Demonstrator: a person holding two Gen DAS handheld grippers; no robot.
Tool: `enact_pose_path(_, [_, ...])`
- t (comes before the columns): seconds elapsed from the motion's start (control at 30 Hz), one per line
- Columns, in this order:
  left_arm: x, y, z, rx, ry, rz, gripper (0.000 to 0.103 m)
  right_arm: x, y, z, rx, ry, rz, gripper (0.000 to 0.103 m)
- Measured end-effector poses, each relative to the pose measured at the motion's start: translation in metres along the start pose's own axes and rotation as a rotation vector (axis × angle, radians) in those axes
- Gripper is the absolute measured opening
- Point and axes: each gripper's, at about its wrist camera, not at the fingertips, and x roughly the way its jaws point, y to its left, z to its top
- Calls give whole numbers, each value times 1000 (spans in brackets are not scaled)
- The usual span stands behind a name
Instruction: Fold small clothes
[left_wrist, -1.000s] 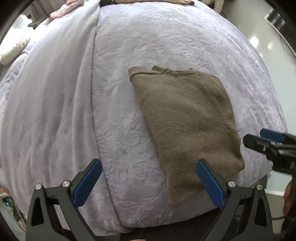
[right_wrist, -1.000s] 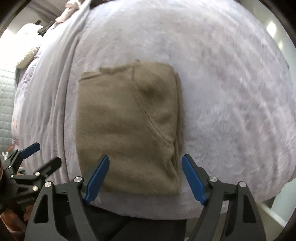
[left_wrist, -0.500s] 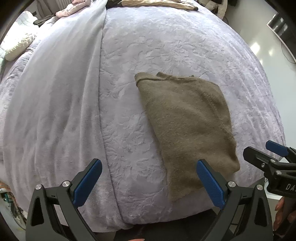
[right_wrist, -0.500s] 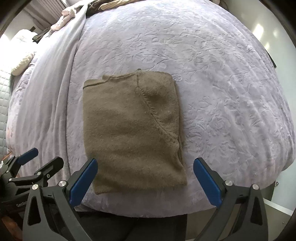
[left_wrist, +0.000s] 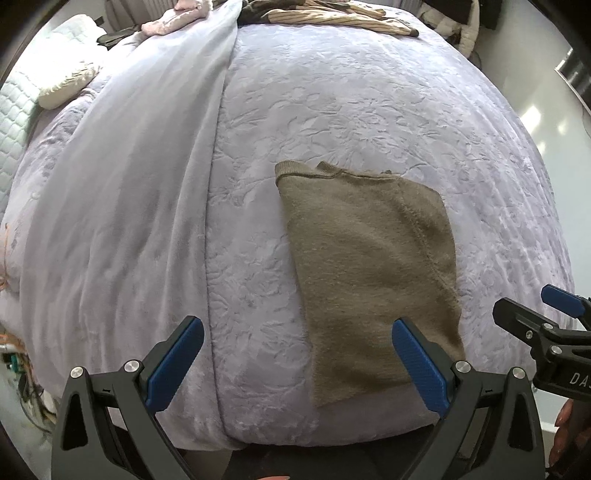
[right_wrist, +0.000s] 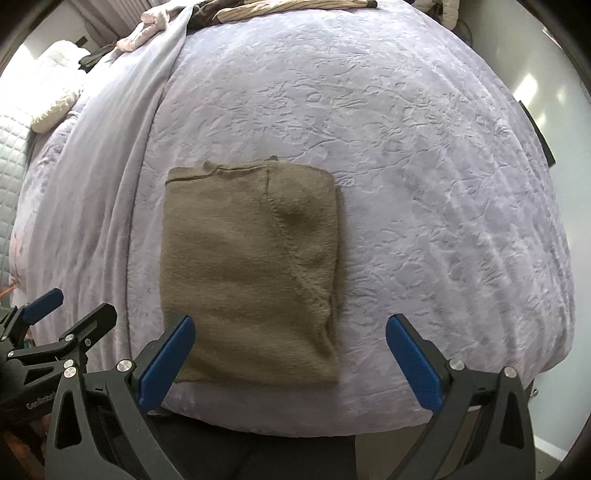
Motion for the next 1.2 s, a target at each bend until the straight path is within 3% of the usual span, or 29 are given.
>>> enact_pose_path(0.37, [-10,1,7,-86,5,47,102,6,-6,9,-51,24,31,103])
enact_pose_path(1.2, [-15,-6,10,-68,6,67,102,6,-7,14,-39,26,43,103])
